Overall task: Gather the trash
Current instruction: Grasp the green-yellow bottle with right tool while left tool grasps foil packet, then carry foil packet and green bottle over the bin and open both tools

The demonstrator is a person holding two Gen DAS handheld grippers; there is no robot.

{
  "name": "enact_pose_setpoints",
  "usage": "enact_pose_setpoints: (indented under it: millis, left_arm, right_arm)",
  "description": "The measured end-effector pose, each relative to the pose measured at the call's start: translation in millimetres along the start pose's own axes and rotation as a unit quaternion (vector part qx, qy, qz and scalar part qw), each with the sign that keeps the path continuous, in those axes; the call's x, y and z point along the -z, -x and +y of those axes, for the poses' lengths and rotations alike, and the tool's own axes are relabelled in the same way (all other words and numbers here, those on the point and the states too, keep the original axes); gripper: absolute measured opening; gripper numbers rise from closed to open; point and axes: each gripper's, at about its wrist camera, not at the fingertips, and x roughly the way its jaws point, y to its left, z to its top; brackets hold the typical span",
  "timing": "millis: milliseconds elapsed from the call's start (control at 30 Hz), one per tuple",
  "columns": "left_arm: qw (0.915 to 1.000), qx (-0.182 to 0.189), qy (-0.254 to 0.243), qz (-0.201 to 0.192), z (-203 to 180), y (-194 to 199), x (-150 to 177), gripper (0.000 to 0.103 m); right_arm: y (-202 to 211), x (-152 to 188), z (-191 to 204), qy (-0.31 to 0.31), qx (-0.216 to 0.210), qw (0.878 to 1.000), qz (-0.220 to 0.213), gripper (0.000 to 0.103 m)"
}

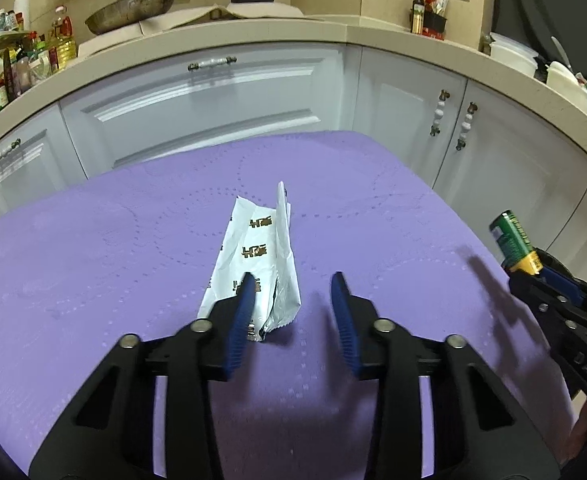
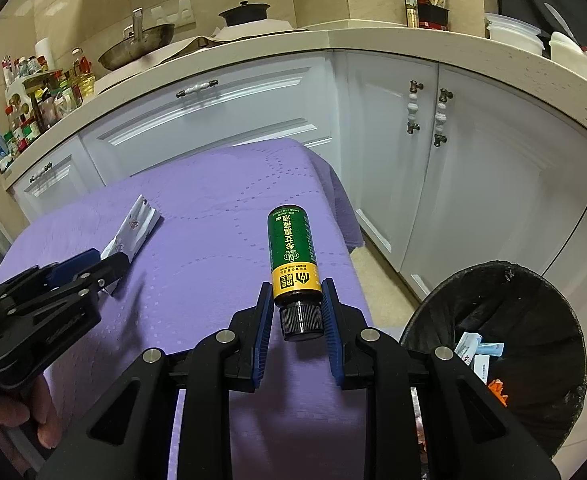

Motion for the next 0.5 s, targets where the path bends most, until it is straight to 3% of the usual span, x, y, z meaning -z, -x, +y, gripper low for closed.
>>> enact_pose_setpoints:
  millis: [33,133,500]
  left_arm:
    - [1.0,0.001,-0.001,0.003,0.2,-2.2,0.3,0.018]
    - [1.0,0.002,-0.005,0.008,-0.4,-5.7,3.3,0.007]
    - [0.9998,0.005,-0.013,-0.015,-6.8,16.7,7.5,0.002]
  right_arm:
    - [-0.1,0.3,-1.1,-0.001,0.0,1.0,0.0,0.025]
    - [-0.2,1.2,-3.2,-0.004,0.001,1.0,0.0,0.025]
    - [10.5,4.0,-8.9,-0.009,0.006,1.0,-0.009,0.025]
